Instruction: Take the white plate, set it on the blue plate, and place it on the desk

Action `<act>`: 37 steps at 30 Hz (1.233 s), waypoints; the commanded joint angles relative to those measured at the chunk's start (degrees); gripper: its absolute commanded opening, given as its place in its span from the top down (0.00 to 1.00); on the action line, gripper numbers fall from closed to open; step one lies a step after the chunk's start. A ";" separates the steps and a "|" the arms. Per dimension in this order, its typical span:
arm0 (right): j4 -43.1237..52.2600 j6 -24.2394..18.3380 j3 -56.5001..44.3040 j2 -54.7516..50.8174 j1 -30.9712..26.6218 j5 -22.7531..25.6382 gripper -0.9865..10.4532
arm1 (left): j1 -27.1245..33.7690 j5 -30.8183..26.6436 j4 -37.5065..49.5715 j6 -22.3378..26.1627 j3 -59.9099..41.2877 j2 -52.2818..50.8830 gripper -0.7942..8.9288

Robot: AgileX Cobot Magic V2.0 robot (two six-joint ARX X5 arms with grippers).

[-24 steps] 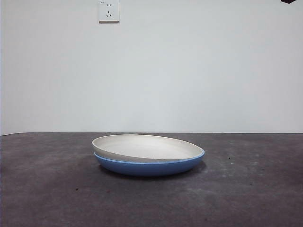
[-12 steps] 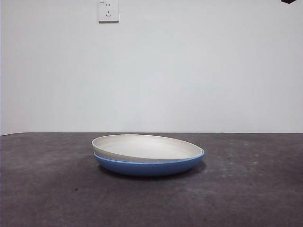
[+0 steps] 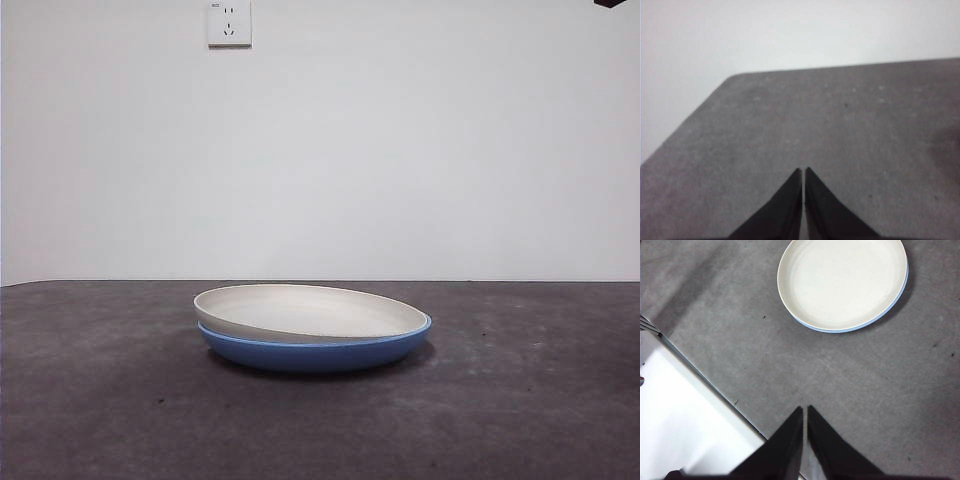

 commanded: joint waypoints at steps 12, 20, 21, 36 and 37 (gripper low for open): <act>0.55 -0.72 0.79 0.35 0.35 -0.09 0.91 | 0.11 -0.15 -3.61 -0.59 -1.60 -0.13 0.91; 0.57 -0.72 0.79 0.35 0.35 -0.09 0.91 | 0.11 -0.15 -3.69 -0.59 -1.60 -0.11 0.91; 0.57 -0.72 0.79 0.35 0.35 -0.09 0.91 | 0.11 -0.15 -3.69 -0.59 -1.60 -0.11 0.91; 0.57 -0.76 0.79 0.35 0.35 -0.07 0.91 | 0.11 -0.15 -3.69 -0.59 -1.60 -0.11 0.91; 0.74 -1.75 0.79 0.35 0.35 0.13 0.91 | 0.11 -0.15 -3.69 -0.59 -1.60 -0.11 0.91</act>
